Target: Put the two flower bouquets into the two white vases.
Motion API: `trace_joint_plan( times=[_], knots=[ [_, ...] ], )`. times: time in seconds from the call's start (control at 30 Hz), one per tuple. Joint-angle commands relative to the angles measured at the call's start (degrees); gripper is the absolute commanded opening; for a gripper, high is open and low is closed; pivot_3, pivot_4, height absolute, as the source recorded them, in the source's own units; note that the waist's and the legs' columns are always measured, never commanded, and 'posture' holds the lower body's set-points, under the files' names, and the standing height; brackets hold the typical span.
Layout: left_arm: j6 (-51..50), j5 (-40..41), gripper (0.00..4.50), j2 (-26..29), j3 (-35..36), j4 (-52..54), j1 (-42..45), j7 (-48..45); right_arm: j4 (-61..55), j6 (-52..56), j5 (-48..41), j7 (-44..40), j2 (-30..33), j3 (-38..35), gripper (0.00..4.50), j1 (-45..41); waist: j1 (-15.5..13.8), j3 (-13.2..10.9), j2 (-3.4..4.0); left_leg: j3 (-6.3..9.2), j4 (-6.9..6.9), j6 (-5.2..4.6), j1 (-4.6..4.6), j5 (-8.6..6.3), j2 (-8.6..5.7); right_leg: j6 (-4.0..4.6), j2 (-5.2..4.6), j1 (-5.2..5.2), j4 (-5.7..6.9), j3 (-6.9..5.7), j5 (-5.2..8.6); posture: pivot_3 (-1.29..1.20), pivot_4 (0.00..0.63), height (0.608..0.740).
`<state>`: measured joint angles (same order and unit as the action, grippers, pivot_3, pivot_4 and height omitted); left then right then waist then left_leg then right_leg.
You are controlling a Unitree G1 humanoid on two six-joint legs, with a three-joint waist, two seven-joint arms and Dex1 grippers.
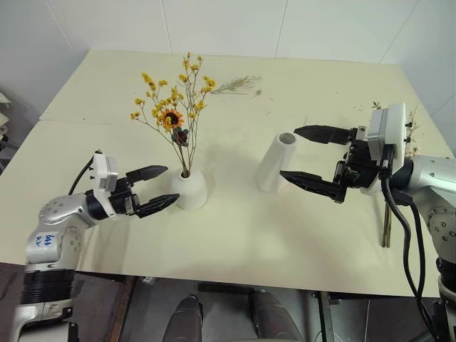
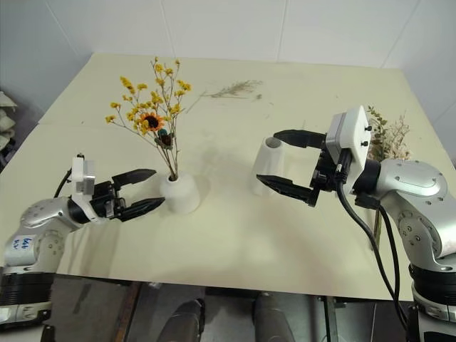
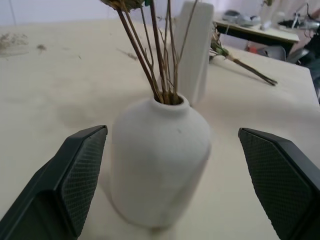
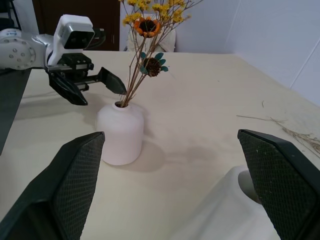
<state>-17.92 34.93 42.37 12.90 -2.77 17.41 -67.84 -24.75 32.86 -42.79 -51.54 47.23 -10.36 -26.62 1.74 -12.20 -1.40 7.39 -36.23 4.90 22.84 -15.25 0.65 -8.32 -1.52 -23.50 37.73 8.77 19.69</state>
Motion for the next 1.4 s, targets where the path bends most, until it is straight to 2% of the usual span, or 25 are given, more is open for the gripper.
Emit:
trace_joint_plan(
  times=[0.03,0.2,0.27,0.4,0.5,0.63,0.83,1.03,1.4],
  knots=[
    [-5.7,5.0,4.48,6.2,1.9,3.8,3.6,-5.8,1.2,3.9,-1.3,1.6,4.5,-5.8,4.5,-1.1,-0.2,0.0,0.02,0.0,0.0,0.0,0.01,0.0,-0.01,0.0,-0.02,0.0,-0.02,-0.01,0.0,0.0,0.15,0.74],
    [-15.3,10.7,4.48,13.4,1.2,8.4,8.4,-10.4,4.8,12.1,-2.4,4.3,11.0,-11.2,4.5,-0.5,0.0,0.0,0.02,-0.01,0.1,0.0,0.1,0.0,-0.01,0.0,-0.06,0.0,-0.23,-0.03,0.0,0.0,0.15,0.74],
    [-15.6,10.6,4.48,14.3,0.1,8.6,11.5,-11.7,8.4,17.0,0.3,7.2,14.9,-11.6,4.5,-0.7,0.1,0.0,0.06,-0.03,0.18,-0.01,0.1,-0.01,0.02,0.01,-0.02,-0.03,-0.26,-0.04,0.01,0.0,0.15,0.74],
    [-15.5,9.7,4.48,13.3,-2.2,8.3,15.7,-13.1,15.7,28.7,3.5,14.0,20.2,-9.3,4.5,-3.5,0.4,0.0,0.08,-0.1,0.17,-0.01,0.09,0.0,0.0,0.04,0.0,-0.09,-0.23,0.0,0.02,0.0,0.15,0.74],
    [-15.0,9.6,4.48,11.0,-4.2,8.4,18.1,-13.4,21.5,36.6,5.5,17.9,20.2,-6.3,4.5,-7.6,0.9,0.0,0.08,-0.16,0.15,-0.01,0.08,0.0,0.01,0.04,0.01,-0.1,-0.2,0.05,0.02,0.0,0.15,0.74],
    [-15.0,9.6,4.48,9.5,-4.7,9.9,17.2,-13.0,27.7,41.5,7.5,18.4,19.5,-3.2,4.5,-11.6,1.6,0.0,0.11,-0.17,0.17,-0.01,0.11,0.0,0.01,0.04,0.01,-0.12,-0.23,0.06,0.02,0.0,0.15,0.74],
    [-15.4,11.0,4.48,9.2,-1.8,14.5,11.1,-11.1,40.7,42.3,14.5,15.9,20.4,7.8,4.5,-20.5,2.0,-0.1,0.15,-0.26,0.19,-0.05,0.15,-0.03,0.05,0.04,0.02,-0.23,-0.24,0.13,0.02,0.0,0.15,0.74],
    [-16.4,13.1,4.48,9.1,0.8,18.9,6.6,-8.2,49.9,44.0,18.0,10.5,19.9,15.0,4.5,-27.7,1.7,-0.1,0.18,-0.27,0.12,-0.05,0.18,-0.03,0.0,0.03,-0.01,-0.23,-0.23,0.14,0.01,0.0,0.15,0.74],
    [-18.0,15.8,4.48,9.9,3.1,22.9,4.1,-5.3,51.8,48.1,21.1,3.5,19.3,24.2,4.5,-28.0,1.6,-0.1,0.18,-0.25,0.11,-0.05,0.2,-0.03,0.01,0.03,0.0,-0.23,-0.23,0.11,0.01,0.0,0.15,0.74]
  ],
)
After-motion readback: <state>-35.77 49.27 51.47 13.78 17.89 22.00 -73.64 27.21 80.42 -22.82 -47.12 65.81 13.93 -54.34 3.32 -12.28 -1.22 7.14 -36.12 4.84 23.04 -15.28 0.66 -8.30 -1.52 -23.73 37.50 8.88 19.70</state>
